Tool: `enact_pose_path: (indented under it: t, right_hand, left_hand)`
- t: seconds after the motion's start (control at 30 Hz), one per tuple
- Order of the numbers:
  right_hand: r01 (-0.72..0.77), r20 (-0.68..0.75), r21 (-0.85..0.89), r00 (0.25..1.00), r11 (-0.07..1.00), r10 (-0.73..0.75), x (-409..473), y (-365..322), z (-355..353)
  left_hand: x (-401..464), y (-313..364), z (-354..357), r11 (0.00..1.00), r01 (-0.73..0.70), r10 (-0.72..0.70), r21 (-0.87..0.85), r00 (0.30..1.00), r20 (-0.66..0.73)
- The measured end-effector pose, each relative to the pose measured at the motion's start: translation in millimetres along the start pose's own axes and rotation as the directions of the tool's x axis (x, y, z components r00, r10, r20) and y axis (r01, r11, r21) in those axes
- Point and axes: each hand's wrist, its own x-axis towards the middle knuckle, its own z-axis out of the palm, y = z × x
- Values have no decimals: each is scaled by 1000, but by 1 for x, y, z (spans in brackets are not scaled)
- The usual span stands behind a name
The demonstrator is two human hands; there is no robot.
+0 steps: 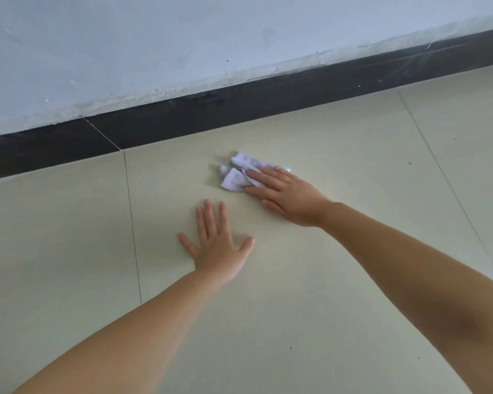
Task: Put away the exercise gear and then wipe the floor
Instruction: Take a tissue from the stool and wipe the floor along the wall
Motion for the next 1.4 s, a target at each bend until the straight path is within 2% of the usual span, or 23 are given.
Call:
enact_pose_path:
  t: [0.1,0.2,0.27,0.33,0.37,0.43,0.5,0.6,0.7,0.73,0.8,0.83,0.87,0.9,0.93,0.97,1.0,1.03,1.07,1.2,1.27,1.33,1.4]
  right_hand:
    - [-270,-102,-6,958,963,268,-34,76,-9]
    - [-731,-189,152,639,665,745,-76,141,-26]
    - [-872,-125,245,405,423,906,-90,158,-35]
    - [-917,-102,259,288,305,952,-78,142,-33]
    - [-920,-122,243,285,307,951,-67,124,-29]
    - [-861,-187,205,432,465,882,-42,71,-13]
    - [-677,-213,173,684,715,698,-26,4,8]
    - [-202,-90,-1,975,979,201,-25,-60,22]
    - [117,-27,-114,992,987,-121,-44,-10,11]
    - [96,-58,-143,993,985,-105,-56,20,8]
    - [-171,-142,-128,978,977,152,-89,83,0]
    - [-376,-189,-52,914,925,360,-108,110,-7]
    - [-601,-211,56,773,797,598,-125,130,-15]
    - [-793,-171,168,562,586,809,-136,143,-24]
    - [-901,-75,248,347,355,935,-140,146,-31]
    - [-943,-7,267,204,199,979,-137,141,-36]
    - [-959,22,250,145,135,989,-127,130,-37]
    - [-961,23,233,159,149,987,-114,110,-36]
    - [-943,16,234,246,235,969,-99,86,-29]
    - [-648,-127,150,736,746,665,-57,-59,22]
    - [-394,-122,101,906,913,405,-59,-130,40]
    - [-118,-26,63,992,991,120,-80,-160,48]
    - [61,14,0,998,998,-61,-105,-136,43]
  left_hand:
    - [1,-1,2,999,2,-2,35,1000,-4]
    - [2,-1,2,999,5,-6,54,1000,17]
    - [1,-1,2,998,6,-8,59,1000,23]
    - [1,0,2,998,1,-3,66,1000,19]
    - [1,0,2,998,0,-1,67,1000,19]
    - [1,-1,2,998,3,-5,63,1000,26]
    - [0,-1,2,998,5,-7,56,1000,28]
    - [2,0,3,996,13,-15,84,1000,22]
    - [3,-2,3,997,11,-11,71,1000,4]
    - [3,-2,4,998,8,-7,57,1000,-9]
    - [2,-2,5,999,0,1,51,1000,-17]
    - [1,-2,5,998,-3,4,59,1000,-18]
    - [1,-2,5,998,-3,4,67,1000,-18]
    - [1,-2,5,998,-1,2,70,1000,-16]
    - [1,-1,4,998,1,0,68,1000,-12]
    - [1,-1,4,998,1,-1,63,1000,-10]
    - [1,-2,4,999,2,-1,55,1000,-11]
    - [1,-1,4,999,1,-1,47,1000,-11]
    - [1,-1,3,999,0,0,43,1000,-4]
    - [5,-5,-2,997,-10,12,-73,1000,28]
    - [7,-11,-6,966,-25,21,-256,1000,-19]
    - [5,-16,-12,916,-37,21,-400,999,-45]
    - [0,-20,-20,926,-61,55,-373,998,-28]
